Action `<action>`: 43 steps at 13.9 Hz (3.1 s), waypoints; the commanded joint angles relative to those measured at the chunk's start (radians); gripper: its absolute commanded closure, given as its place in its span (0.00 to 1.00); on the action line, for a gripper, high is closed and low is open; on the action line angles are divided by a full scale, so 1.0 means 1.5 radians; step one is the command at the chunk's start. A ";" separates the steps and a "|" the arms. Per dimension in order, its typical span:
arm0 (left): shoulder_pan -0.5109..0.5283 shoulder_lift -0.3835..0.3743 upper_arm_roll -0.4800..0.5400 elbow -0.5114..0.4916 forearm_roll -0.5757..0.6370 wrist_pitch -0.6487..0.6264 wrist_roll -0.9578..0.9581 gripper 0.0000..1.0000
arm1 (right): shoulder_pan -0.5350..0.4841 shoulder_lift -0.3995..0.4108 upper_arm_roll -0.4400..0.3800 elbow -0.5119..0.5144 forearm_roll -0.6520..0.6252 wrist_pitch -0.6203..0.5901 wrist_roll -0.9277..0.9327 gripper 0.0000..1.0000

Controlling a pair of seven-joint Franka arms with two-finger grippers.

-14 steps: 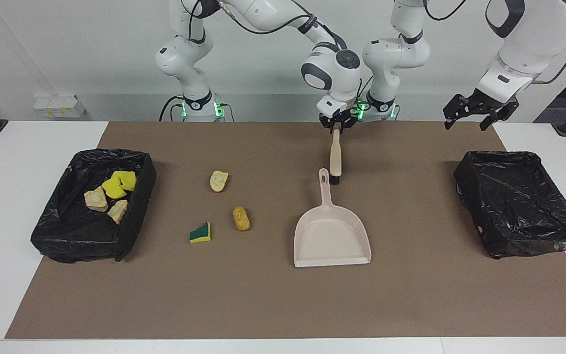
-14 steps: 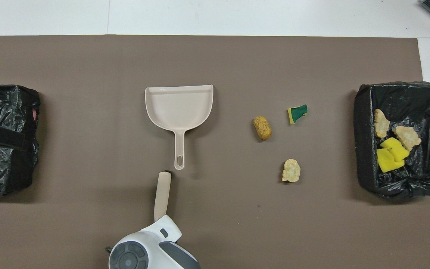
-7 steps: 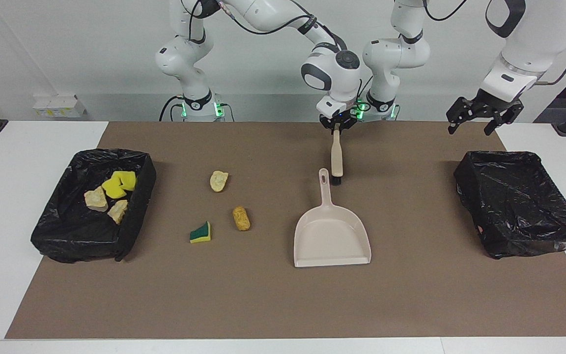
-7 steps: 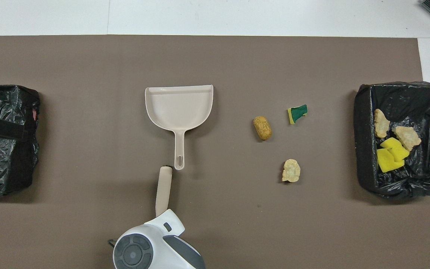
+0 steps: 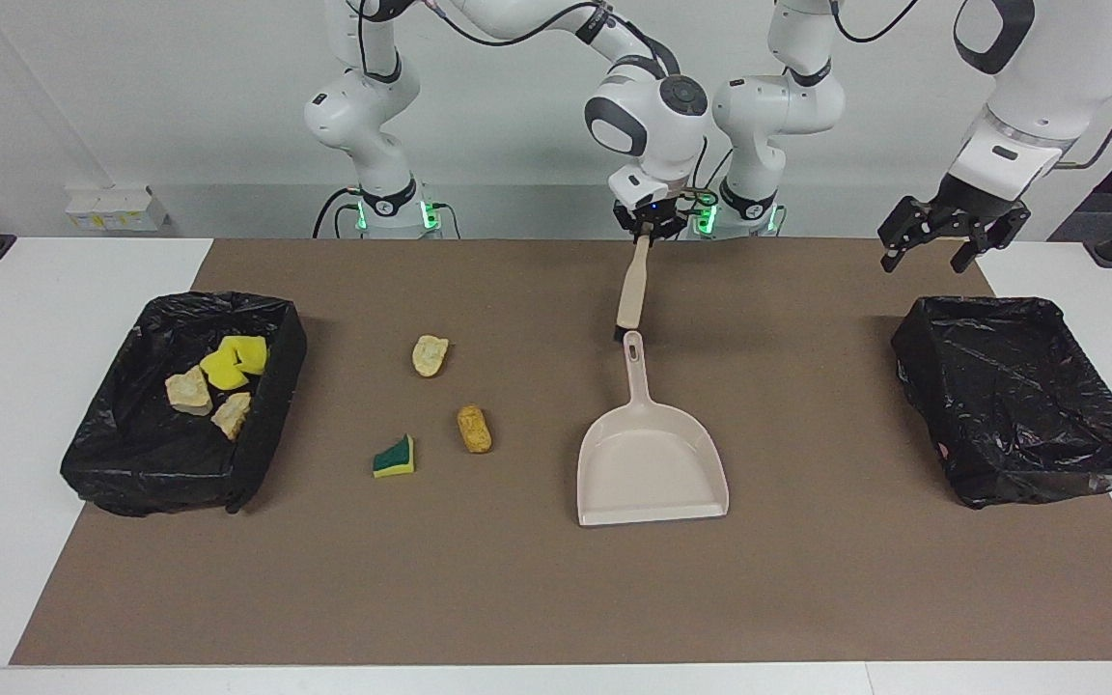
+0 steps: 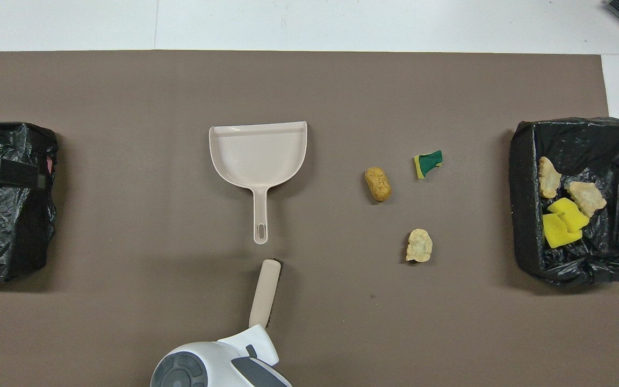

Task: Sweep and dump trash in bin
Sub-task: 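Reach the left gripper to the dustpan while the right gripper grasps the brush, then grasp the dustpan handle with the left gripper while the right gripper carries the brush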

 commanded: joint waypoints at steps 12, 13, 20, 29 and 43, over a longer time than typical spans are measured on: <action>-0.183 0.143 0.002 -0.005 -0.050 0.173 -0.106 0.00 | -0.149 -0.057 -0.006 -0.120 -0.074 -0.246 0.157 1.00; -0.201 0.161 0.002 -0.006 -0.052 0.193 -0.115 0.00 | -0.167 -0.071 -0.006 -0.129 -0.079 -0.259 0.165 1.00; -0.328 0.232 0.002 -0.082 -0.064 0.290 -0.188 0.00 | -0.289 -0.100 -0.006 -0.251 -0.093 -0.063 0.130 1.00; -0.372 0.184 0.002 -0.201 -0.067 0.353 -0.216 0.00 | -0.355 -0.023 -0.002 -0.149 -0.180 0.020 0.038 1.00; -0.345 0.175 0.013 -0.197 -0.075 0.332 -0.083 1.00 | -0.527 -0.006 -0.006 0.073 -0.084 -0.067 -0.365 1.00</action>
